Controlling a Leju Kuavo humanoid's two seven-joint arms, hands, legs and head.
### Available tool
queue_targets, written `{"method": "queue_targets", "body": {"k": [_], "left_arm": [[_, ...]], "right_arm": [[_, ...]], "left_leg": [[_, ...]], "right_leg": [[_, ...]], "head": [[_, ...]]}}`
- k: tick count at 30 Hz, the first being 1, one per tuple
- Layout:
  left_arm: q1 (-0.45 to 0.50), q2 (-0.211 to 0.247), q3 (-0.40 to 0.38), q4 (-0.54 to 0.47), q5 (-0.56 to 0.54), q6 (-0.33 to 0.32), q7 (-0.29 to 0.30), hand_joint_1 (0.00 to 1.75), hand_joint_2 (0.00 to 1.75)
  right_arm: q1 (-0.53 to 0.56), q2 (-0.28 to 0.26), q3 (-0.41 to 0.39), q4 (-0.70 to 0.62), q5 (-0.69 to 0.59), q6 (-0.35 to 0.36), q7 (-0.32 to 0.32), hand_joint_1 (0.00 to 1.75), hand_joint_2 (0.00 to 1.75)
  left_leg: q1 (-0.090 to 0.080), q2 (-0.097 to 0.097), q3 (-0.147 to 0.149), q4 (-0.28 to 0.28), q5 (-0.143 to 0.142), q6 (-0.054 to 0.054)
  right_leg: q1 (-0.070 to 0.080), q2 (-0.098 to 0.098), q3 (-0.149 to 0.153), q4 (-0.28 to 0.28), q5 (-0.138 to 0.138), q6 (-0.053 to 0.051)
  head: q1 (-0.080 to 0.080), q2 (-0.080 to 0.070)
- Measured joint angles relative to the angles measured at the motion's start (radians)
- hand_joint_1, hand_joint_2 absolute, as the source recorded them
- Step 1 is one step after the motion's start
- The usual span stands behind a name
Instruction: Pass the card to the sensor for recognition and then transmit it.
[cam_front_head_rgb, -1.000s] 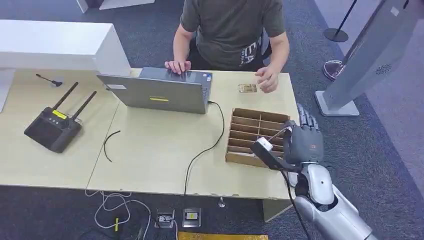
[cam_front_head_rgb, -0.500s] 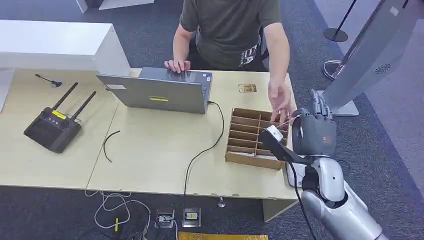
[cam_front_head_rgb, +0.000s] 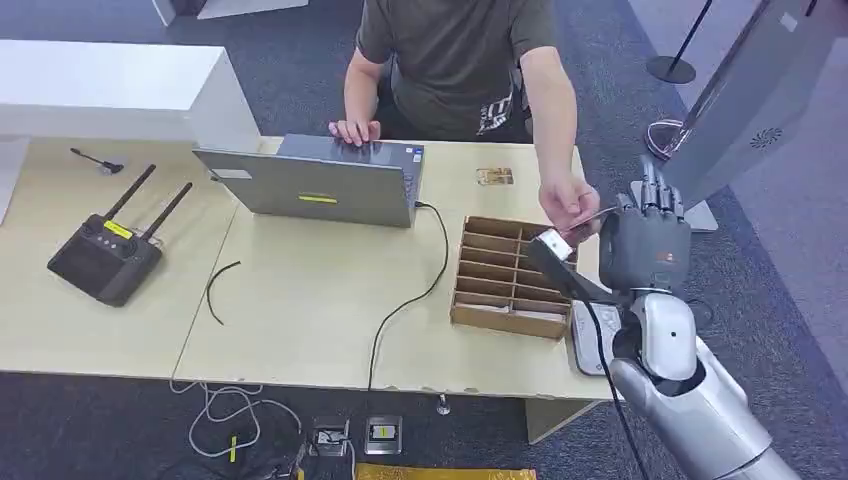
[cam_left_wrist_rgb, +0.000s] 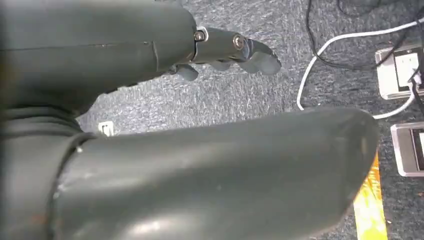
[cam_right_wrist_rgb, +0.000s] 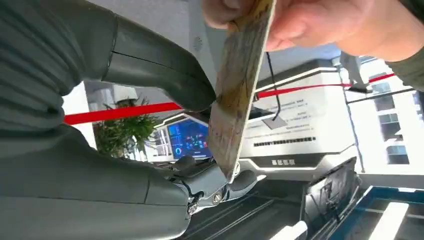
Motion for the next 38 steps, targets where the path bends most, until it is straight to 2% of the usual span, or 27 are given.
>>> {"method": "queue_targets", "body": {"k": [11,13,14,15,20,24,30,34,38], "left_arm": [[-0.001,-0.002,0.000,0.001,-0.035,0.004,0.009,0.00,0.00],[-0.001,-0.001,0.000,0.001,-0.039,0.006,0.010,0.00,0.00],[-0.001,-0.001,0.000,0.001,-0.039,0.006,0.010,0.00,0.00],[-0.001,-0.001,0.000,0.001,-0.040,0.006,0.010,0.00,0.00],[-0.001,-0.003,0.000,0.001,-0.040,0.006,0.010,0.00,0.00],[0.002,-0.006,0.000,0.001,-0.043,0.019,0.010,0.00,0.00],[0.009,-0.008,0.000,0.000,-0.063,0.019,0.010,0.00,0.00],[0.022,-0.014,0.000,0.000,-0.066,0.017,0.010,0.00,0.00],[0.031,-0.016,0.002,0.000,-0.063,0.017,0.010,0.00,0.00]], "right_arm": [[0.002,0.005,-0.030,0.052,-0.003,0.022,0.005,1.75,1.75],[0.002,0.006,-0.032,0.059,-0.002,0.022,0.005,0.02,1.75],[0.002,0.006,-0.034,0.063,-0.002,0.022,0.005,0.00,1.75],[0.003,0.007,-0.035,0.066,-0.001,0.021,0.005,0.00,0.00],[0.003,0.010,-0.039,0.081,0.005,-0.006,-0.011,0.00,0.00],[0.006,0.015,-0.043,0.095,0.057,-0.026,-0.010,0.00,0.00],[0.012,0.013,-0.062,0.096,0.081,0.012,-0.004,0.00,0.00],[0.049,-0.021,-0.094,0.076,0.049,0.081,0.030,0.00,0.00],[0.092,-0.072,-0.144,0.060,0.002,0.088,0.056,0.00,0.00]], "left_leg": [[0.000,0.000,-0.001,0.000,0.000,0.000],[0.000,0.000,-0.001,0.000,0.000,0.000],[0.000,0.000,-0.001,0.000,0.000,0.000],[0.000,0.000,-0.001,0.000,0.000,0.000],[0.000,0.000,-0.001,0.000,0.000,0.000],[0.000,0.000,-0.001,0.000,0.000,0.000],[0.000,0.000,0.000,0.000,0.000,0.000],[0.000,0.000,-0.001,0.000,0.000,0.000],[0.000,0.000,-0.001,0.000,-0.001,0.001]], "right_leg": [[0.000,0.000,-0.001,0.000,0.000,0.000],[0.000,0.000,-0.001,0.000,0.000,0.000],[0.000,0.000,-0.001,0.000,0.000,0.000],[0.000,0.000,-0.001,0.000,0.000,0.000],[0.000,0.000,-0.001,0.000,0.000,0.000],[0.000,0.000,-0.001,0.000,0.000,0.000],[0.000,0.000,-0.001,0.000,0.000,0.000],[0.000,0.000,-0.001,-0.001,0.000,0.000],[0.000,0.000,-0.001,-0.001,0.000,0.000]], "head": [[0.000,0.000],[0.000,0.000],[0.000,0.000],[0.000,0.000],[0.000,0.000],[0.000,0.000],[0.000,0.000],[0.000,0.000],[0.000,0.000]]}}
